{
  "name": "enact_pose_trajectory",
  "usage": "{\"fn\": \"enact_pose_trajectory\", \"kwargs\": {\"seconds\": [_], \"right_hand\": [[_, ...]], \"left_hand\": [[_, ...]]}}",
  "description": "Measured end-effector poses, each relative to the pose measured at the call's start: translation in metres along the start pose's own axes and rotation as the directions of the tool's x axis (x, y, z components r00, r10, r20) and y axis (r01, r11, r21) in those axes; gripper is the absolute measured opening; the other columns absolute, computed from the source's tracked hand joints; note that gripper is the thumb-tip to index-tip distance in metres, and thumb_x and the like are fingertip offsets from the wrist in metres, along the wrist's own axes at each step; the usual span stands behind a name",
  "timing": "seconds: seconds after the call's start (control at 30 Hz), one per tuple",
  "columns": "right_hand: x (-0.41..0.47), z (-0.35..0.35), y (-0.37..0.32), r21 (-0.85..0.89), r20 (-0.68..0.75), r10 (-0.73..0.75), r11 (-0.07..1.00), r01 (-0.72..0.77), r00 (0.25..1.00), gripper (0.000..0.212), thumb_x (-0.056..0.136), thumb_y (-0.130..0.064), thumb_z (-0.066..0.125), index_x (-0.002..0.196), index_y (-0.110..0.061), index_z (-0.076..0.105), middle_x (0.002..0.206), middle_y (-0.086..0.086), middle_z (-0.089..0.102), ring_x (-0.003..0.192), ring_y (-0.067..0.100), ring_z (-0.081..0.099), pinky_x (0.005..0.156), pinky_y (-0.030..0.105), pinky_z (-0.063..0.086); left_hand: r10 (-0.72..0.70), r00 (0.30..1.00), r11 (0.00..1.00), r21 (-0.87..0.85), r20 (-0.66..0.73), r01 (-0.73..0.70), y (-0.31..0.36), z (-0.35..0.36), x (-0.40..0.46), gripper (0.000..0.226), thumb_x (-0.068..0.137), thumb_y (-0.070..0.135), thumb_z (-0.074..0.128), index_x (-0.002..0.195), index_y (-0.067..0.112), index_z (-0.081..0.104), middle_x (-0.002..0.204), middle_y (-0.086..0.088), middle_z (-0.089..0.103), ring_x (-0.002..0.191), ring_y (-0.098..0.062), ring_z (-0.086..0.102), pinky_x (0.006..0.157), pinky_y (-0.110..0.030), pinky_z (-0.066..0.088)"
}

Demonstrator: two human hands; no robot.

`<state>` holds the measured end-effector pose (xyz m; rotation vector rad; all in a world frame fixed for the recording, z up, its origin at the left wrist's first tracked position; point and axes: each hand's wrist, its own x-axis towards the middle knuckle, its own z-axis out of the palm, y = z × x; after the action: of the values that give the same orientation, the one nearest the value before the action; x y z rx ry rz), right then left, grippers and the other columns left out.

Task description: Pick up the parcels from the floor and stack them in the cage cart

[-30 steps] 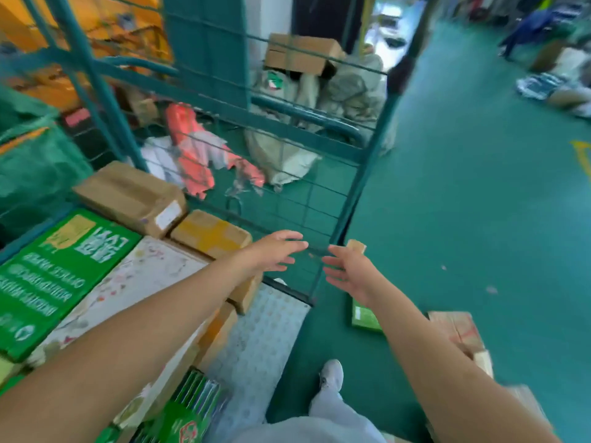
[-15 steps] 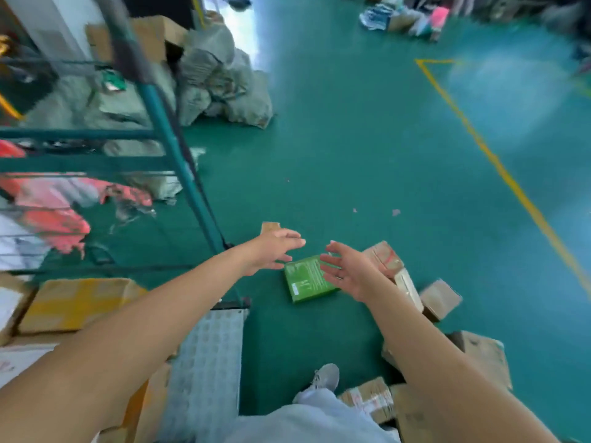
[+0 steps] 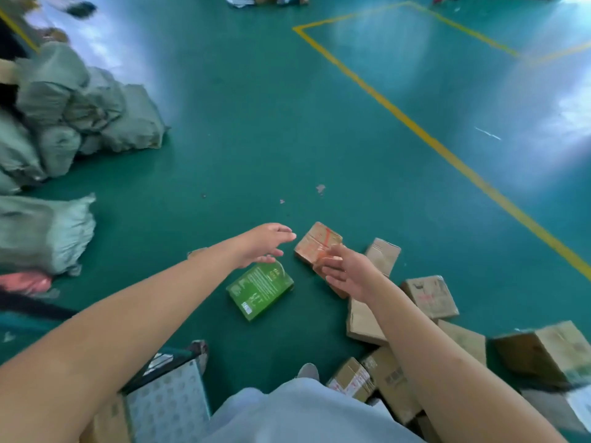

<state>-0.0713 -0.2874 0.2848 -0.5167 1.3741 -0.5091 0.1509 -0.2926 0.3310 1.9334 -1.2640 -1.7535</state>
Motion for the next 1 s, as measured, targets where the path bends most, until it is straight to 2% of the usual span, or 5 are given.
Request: {"fn": "enact_pose_trajectory", "kwargs": {"seconds": [0.13, 0.4, 0.5, 0.6, 1.0], "right_hand": [[0.0, -0.054, -0.008, 0.094, -0.099, 0.005, 0.996, 0.004, 0.995, 0.028, 0.106, -0.031, 0.055, 0.125, -0.012, 0.062, 0.116, 0.008, 0.069, 0.111, 0.026, 0.065, 0.103, 0.04, 0.053], [-0.001, -0.147, 0.002, 0.325, -0.277, 0.05, 0.945, 0.044, 0.96, 0.027, 0.107, -0.032, 0.053, 0.127, -0.014, 0.06, 0.123, 0.008, 0.067, 0.111, 0.025, 0.064, 0.102, 0.04, 0.053], [0.001, -0.172, 0.011, 0.41, -0.334, 0.1, 0.911, 0.049, 0.937, 0.035, 0.108, -0.032, 0.053, 0.136, -0.013, 0.057, 0.13, 0.01, 0.064, 0.12, 0.027, 0.062, 0.102, 0.04, 0.052], [0.007, -0.189, 0.018, 0.462, -0.369, 0.147, 0.886, 0.044, 0.918, 0.039, 0.108, -0.033, 0.051, 0.142, -0.013, 0.053, 0.138, 0.011, 0.061, 0.127, 0.029, 0.058, 0.105, 0.039, 0.049], [0.054, -0.236, -0.008, 0.643, -0.532, 0.329, 0.756, 0.12, 0.78, 0.039, 0.108, -0.033, 0.051, 0.142, -0.013, 0.054, 0.132, 0.01, 0.064, 0.122, 0.028, 0.061, 0.111, 0.045, 0.048]], "left_hand": [[0.02, 0.996, 0.994, 0.108, 0.083, -0.029, 0.043, 0.03, 0.037, 0.046, 0.103, 0.044, 0.057, 0.145, 0.027, 0.051, 0.146, 0.007, 0.052, 0.121, -0.021, 0.059, 0.109, -0.042, 0.049], [0.034, 0.971, 0.942, 0.317, 0.235, -0.11, 0.119, 0.091, 0.102, 0.043, 0.104, 0.041, 0.056, 0.143, 0.023, 0.053, 0.136, 0.002, 0.059, 0.12, -0.023, 0.061, 0.105, -0.041, 0.051], [0.007, 0.953, 0.914, 0.384, 0.304, -0.129, 0.141, 0.118, 0.131, 0.043, 0.104, 0.042, 0.056, 0.143, 0.024, 0.052, 0.139, 0.001, 0.057, 0.12, -0.022, 0.061, 0.105, -0.041, 0.051], [-0.015, 0.932, 0.896, 0.418, 0.362, -0.148, 0.158, 0.139, 0.16, 0.044, 0.104, 0.04, 0.057, 0.145, 0.023, 0.051, 0.145, 0.0, 0.054, 0.124, -0.024, 0.06, 0.108, -0.045, 0.05], [-0.119, 0.826, 0.738, 0.606, 0.551, -0.298, 0.248, 0.21, 0.292, 0.04, 0.105, 0.037, 0.056, 0.143, 0.024, 0.052, 0.142, -0.003, 0.054, 0.121, -0.025, 0.06, 0.1, -0.036, 0.053]]}}
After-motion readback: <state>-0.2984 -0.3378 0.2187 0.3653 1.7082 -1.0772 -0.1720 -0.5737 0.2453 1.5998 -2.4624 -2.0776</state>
